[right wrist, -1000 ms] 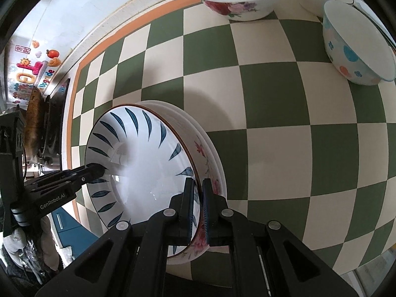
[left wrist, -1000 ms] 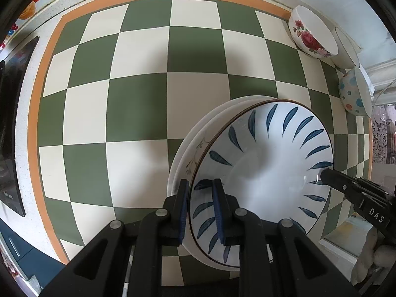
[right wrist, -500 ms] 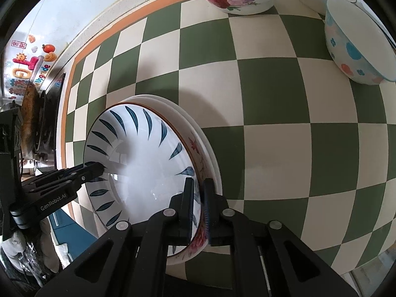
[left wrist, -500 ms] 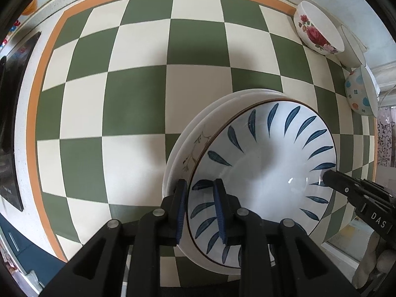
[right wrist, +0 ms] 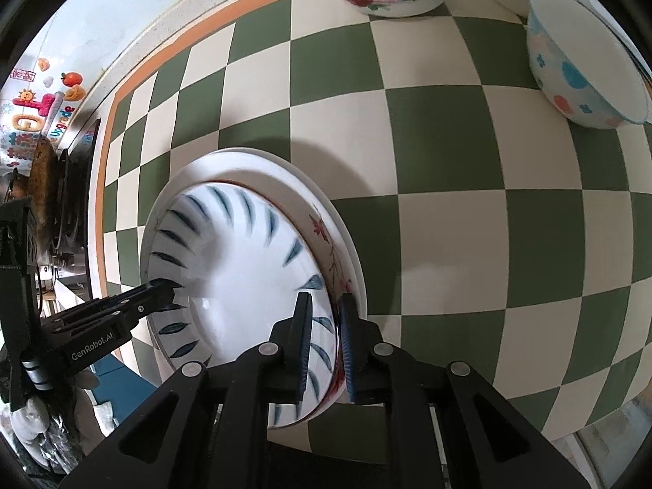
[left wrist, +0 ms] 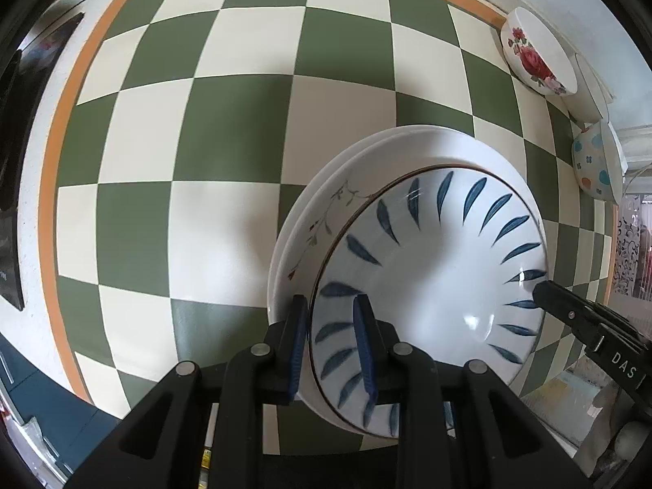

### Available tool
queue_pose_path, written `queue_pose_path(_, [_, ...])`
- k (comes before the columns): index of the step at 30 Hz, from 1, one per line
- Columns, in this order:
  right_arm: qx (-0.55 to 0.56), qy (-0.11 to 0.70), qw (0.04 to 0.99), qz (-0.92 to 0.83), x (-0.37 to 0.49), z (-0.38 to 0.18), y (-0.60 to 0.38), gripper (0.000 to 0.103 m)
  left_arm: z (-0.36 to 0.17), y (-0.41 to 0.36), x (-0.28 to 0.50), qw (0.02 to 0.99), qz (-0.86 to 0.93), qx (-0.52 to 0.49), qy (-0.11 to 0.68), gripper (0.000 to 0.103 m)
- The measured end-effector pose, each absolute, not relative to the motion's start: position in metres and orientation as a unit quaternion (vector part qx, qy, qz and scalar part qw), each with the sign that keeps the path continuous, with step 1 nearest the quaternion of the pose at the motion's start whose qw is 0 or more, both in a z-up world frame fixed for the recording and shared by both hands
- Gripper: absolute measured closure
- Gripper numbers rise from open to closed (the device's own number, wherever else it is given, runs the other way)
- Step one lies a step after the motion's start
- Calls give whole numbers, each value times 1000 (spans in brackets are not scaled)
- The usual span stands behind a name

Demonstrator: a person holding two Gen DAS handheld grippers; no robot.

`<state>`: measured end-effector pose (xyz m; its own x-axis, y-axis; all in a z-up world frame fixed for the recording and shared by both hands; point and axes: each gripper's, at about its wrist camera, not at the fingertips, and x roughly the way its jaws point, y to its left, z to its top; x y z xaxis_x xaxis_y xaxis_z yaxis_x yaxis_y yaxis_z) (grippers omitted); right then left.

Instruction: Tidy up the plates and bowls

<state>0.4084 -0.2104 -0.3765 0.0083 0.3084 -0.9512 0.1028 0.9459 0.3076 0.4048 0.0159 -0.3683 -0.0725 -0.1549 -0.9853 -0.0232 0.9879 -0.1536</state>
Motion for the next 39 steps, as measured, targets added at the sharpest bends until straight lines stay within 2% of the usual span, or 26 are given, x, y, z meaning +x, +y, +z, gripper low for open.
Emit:
queue_pose_path(5, [130, 682, 717, 63, 402, -356, -211, 86, -352, 15, 401, 698, -40, -47, 714, 82])
queue_pose_path(7, [113, 674, 728, 62, 395, -344, -205, 81, -340, 14, 394, 713, -39, -36, 699, 82])
queue_pose_path(10, [96, 662, 741, 61, 376, -323, -195, 79, -317, 11, 379, 738, -45, -14, 673, 82])
queue_pose_path(12, [94, 652, 750, 64, 362, -309, -191, 74, -299, 8, 360, 758, -47, 3, 651, 76])
queue_pose_path(14, [86, 637, 763, 62, 345, -293, -186, 64, -283, 8, 346, 771, -50, 10, 634, 64])
queue_pose_path(15, [80, 629, 771, 62, 335, -283, -183, 55, -276, 7, 339, 777, -53, 10, 627, 60])
queue_pose_path(16, [78, 623, 776, 62, 327, -277, -181, 45, -267, 9, 330, 782, -54, 12, 620, 45])
queue_pose_path(17, [76, 618, 780, 63, 320, -271, -180, 40, -263, 9, 326, 786, -55, 11, 616, 26])
queue_pose_path(19, [74, 610, 787, 62, 306, -259, -177, 28, -247, 13, 312, 799, -53, 11, 599, 17])
queue_pose_path(21, [68, 600, 795, 57, 292, -246, -175, 22, -234, 14, 299, 810, -52, 16, 585, 14])
queue_pose_path(28, [58, 561, 825, 45, 246, -204, -170, 14, -200, 22, 259, 831, -52, 1, 553, 8])
queue_pose_path(39, [75, 530, 842, 65, 210, -175, -169, 8, -175, 24, 234, 842, -58, -16, 536, 2])
